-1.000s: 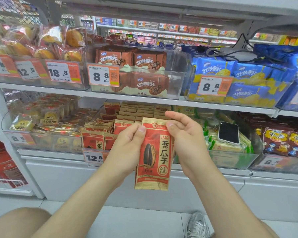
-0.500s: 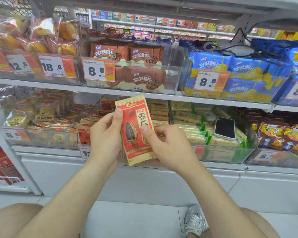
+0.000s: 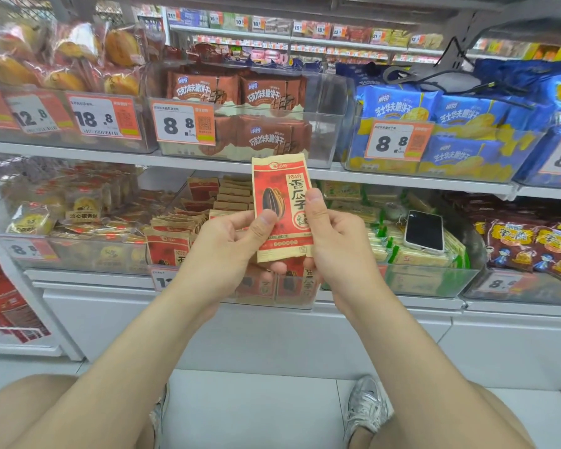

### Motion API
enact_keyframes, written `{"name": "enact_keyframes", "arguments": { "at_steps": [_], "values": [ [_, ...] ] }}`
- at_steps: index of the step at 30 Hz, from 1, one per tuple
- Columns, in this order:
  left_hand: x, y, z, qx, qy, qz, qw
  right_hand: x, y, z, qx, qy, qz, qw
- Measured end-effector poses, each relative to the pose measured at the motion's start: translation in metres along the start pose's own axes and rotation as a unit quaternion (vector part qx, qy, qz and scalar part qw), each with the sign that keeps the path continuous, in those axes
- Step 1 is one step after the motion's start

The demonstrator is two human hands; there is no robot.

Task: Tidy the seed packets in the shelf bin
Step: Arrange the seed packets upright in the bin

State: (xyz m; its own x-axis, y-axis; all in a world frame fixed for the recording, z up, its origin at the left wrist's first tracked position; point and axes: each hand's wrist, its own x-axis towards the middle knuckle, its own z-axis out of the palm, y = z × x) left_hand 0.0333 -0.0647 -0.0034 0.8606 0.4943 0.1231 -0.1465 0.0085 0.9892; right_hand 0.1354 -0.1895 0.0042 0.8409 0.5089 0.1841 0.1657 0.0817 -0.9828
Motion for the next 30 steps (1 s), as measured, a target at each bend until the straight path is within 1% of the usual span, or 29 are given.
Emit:
{"name": "enact_keyframes", "arguments": {
  "at_steps": [4,6,7,8,10,11,12,15,16,18,20,21,22,24,25,26,27,28,29,30],
  "values": [
    [-0.001,0.001,0.001,-0.008,-0.007,0.0,1.0,-0.003,-0.002,0.001,0.02,-0.009,0.011,1.0],
    [-0.001,0.002,0.0,-0.007,-0.013,-0.005,1.0,-0.001,-0.002,0.003,0.009,-0.005,-0.001,1.0],
    [-0.002,0.003,-0.001,-0.002,-0.018,-0.008,1.0,0.001,0.001,0.002,-0.021,0.001,-0.033,0.999],
    [-0.002,0.003,-0.003,0.013,-0.021,-0.01,1.0,0.004,0.006,0.001,-0.086,0.011,-0.089,0.992],
    [-0.004,0.004,-0.01,0.063,-0.022,-0.007,0.998,0.008,0.015,-0.004,-0.237,0.027,-0.207,0.949],
    [-0.004,0.004,-0.015,0.083,-0.024,-0.004,0.996,0.01,0.016,-0.005,-0.262,0.023,-0.236,0.935],
    [-0.003,0.005,-0.019,0.095,-0.026,-0.003,0.995,0.01,0.017,-0.005,-0.256,0.006,-0.238,0.937],
    [-0.001,0.006,-0.031,0.097,-0.021,0.0,0.995,0.007,0.01,0.001,-0.128,-0.058,-0.159,0.977],
    [-0.001,0.006,-0.034,0.098,-0.023,0.002,0.995,0.006,0.008,0.004,-0.1,-0.064,-0.144,0.982],
    [0.0,0.009,-0.041,0.116,-0.035,0.011,0.993,0.006,0.006,0.01,-0.084,-0.066,-0.134,0.985],
    [0.002,0.013,-0.049,0.145,-0.045,0.03,0.988,0.008,0.004,0.016,-0.094,-0.079,-0.143,0.982],
    [0.003,0.015,-0.053,0.178,-0.029,0.057,0.982,0.01,0.002,0.02,-0.111,-0.08,-0.155,0.978],
    [0.006,0.017,-0.058,0.233,0.005,0.096,0.968,0.014,0.001,0.023,-0.14,-0.069,-0.168,0.973],
    [0.014,0.019,-0.071,0.347,0.101,0.159,0.919,0.023,-0.005,0.03,-0.18,-0.023,-0.192,0.965],
    [0.017,0.021,-0.077,0.381,0.149,0.17,0.897,0.028,-0.008,0.032,-0.192,0.006,-0.206,0.96],
    [0.021,0.024,-0.085,0.394,0.184,0.165,0.885,0.032,-0.009,0.035,-0.198,0.033,-0.217,0.955],
    [0.023,0.025,-0.093,0.395,0.205,0.152,0.882,0.036,-0.008,0.037,-0.193,0.053,-0.221,0.954],
    [0.025,0.024,-0.1,0.399,0.208,0.135,0.883,0.038,-0.006,0.04,-0.183,0.06,-0.219,0.956],
    [0.027,0.023,-0.106,0.419,0.191,0.119,0.88,0.041,-0.001,0.044,-0.174,0.057,-0.213,0.96],
    [0.028,0.019,-0.111,0.451,0.158,0.105,0.872,0.043,0.006,0.047,-0.174,0.048,-0.208,0.961]
  ]
}}
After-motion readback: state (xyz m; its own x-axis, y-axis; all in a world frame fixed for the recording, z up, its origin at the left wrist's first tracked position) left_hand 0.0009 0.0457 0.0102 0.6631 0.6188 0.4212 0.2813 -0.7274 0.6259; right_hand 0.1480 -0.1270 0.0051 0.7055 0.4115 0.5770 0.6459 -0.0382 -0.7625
